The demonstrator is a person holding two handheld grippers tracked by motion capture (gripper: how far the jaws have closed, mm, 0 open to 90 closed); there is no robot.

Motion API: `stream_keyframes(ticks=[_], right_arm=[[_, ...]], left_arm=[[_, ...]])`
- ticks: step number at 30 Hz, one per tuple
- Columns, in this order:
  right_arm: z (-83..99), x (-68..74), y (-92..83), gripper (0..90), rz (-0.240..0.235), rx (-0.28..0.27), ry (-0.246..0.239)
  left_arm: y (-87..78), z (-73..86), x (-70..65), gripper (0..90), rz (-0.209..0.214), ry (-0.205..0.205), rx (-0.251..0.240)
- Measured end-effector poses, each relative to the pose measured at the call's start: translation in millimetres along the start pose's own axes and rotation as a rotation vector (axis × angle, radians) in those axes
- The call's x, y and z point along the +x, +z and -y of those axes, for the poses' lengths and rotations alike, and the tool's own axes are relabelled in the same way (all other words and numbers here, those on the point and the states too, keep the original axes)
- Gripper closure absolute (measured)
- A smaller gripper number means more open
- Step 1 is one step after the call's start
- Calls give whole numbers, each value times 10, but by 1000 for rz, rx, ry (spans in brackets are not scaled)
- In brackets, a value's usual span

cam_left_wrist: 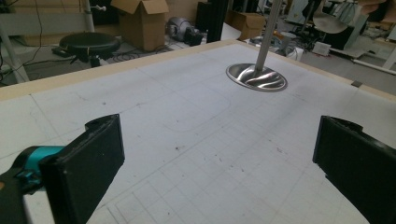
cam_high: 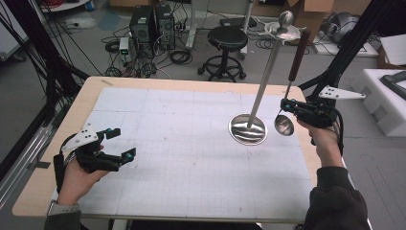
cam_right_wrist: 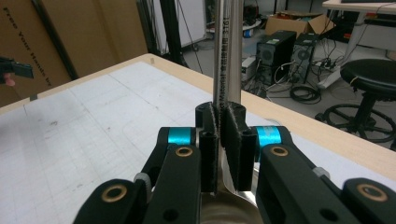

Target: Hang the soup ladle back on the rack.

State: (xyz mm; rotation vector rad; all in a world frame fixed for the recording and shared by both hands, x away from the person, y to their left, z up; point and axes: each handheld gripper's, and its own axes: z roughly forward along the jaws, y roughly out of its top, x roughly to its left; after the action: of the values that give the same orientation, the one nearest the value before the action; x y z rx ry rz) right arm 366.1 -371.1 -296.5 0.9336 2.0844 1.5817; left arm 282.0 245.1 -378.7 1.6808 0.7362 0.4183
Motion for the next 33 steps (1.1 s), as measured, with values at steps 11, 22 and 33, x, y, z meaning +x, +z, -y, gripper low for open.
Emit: stream_keyframes(ticks=[11, 22, 33], right_arm=[[10, 2, 75, 846, 12, 33, -1], [-8, 36, 163, 844, 12, 33, 8], [41, 88, 162, 655, 45, 1, 14]], left_arm=[[5, 8, 0, 25, -7, -5, 6], [5, 3, -6, 25, -4, -3, 5], [3, 7, -1, 25, -10, -4, 6]])
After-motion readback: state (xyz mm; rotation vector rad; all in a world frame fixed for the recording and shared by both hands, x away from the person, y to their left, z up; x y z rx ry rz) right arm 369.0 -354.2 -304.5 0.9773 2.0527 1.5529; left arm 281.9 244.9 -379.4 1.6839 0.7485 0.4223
